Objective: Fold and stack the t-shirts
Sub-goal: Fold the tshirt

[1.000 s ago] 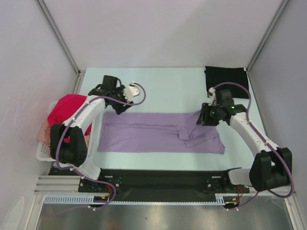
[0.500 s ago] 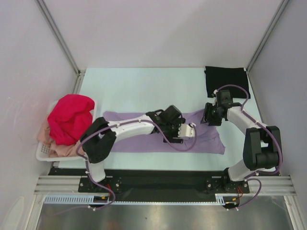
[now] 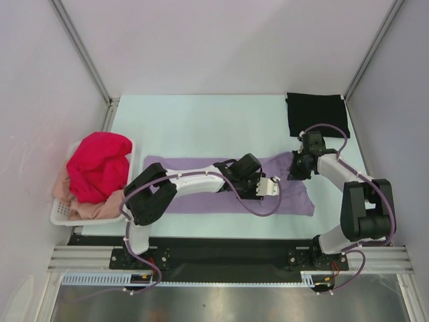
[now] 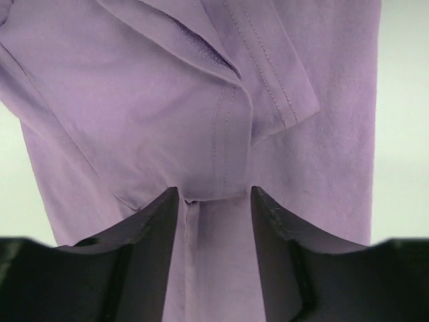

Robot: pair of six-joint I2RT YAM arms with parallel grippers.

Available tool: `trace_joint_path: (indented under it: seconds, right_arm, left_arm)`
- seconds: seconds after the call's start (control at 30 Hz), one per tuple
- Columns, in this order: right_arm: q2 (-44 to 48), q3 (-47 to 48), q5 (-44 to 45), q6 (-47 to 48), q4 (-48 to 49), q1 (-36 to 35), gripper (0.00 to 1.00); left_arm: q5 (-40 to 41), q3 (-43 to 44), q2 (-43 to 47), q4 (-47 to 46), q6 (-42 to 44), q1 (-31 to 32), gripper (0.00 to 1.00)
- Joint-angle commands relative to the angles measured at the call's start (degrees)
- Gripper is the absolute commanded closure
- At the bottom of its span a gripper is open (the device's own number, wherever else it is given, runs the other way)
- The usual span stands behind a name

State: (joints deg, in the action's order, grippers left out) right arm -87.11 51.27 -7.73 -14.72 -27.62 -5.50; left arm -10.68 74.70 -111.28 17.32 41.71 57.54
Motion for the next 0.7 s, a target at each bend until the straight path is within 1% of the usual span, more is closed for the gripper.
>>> trace_joint_path:
  seconds: [0.0, 0.07, 0.1, 0.17, 0.23, 0.27, 0.3, 0.33, 0.43, 0.5, 0.63, 0.67]
  right_arm:
    - [3.4, -0.8, 0.8, -0.7, -0.1, 0.1, 0.96]
    - [3.5, -0.8, 1.0, -0.6, -0.2, 0.1, 0.98]
    - [3.5, -0.7, 1.0, -0.7, -0.4, 0.2, 0.99]
    - [3.8, -0.9, 0.8, -0.6, -0.5, 0.7, 1.00]
    - [4.3, -0.9, 1.0, -0.6, -0.9, 1.2, 1.00]
    - [4.6, -0.8, 1.0, -0.7, -1.2, 1.5, 1.00]
    - [4.8, -0.8, 1.0, -0.7, -1.7, 1.9, 1.00]
    - [5.3, -0.8, 1.0, -0.7, -1.9, 1.9, 1.00]
    - [7.0, -0.8, 0.3, -1.3, -3.1, 2.1, 1.00]
    - [9.1, -1.3, 0.3, -2.4, -4.5, 2.0, 1.00]
    - [14.5, -3.4, 0.4, -5.6, -7.4, 2.0, 1.00]
    - [15.5, -4.3, 0.3, -6.2, -8.2, 2.0, 1.00]
  left_arm:
    - [-0.9, 2.6, -0.6, -2.7, -1.6, 0.4, 0.49]
    - [-1.4, 3.4, -1.4, -2.6, -1.8, 0.7, 0.51]
    - [-1.6, 3.5, -1.6, -2.6, -1.8, 0.7, 0.58]
    - [-2.1, 3.1, -1.8, -2.8, -1.6, 1.1, 0.61]
    - [-2.0, 2.2, -1.7, -3.0, -1.4, 1.3, 0.71]
    - [-1.8, 1.9, -1.7, -3.9, -1.5, 1.4, 0.79]
    - [-1.5, 1.7, -1.6, -4.1, -1.6, 1.4, 0.96]
    - [-0.8, 1.3, -1.6, -4.4, -1.7, 1.3, 1.00]
    - [1.4, 1.4, -0.9, -4.6, -1.6, 1.3, 1.00]
    - [1.4, 2.0, 0.1, -2.8, -2.0, 0.7, 1.00]
    - [-1.9, 5.2, 1.8, 1.7, -3.6, -0.9, 1.00]
    - [-3.9, 5.6, 1.9, 3.7, -3.7, -1.6, 1.00]
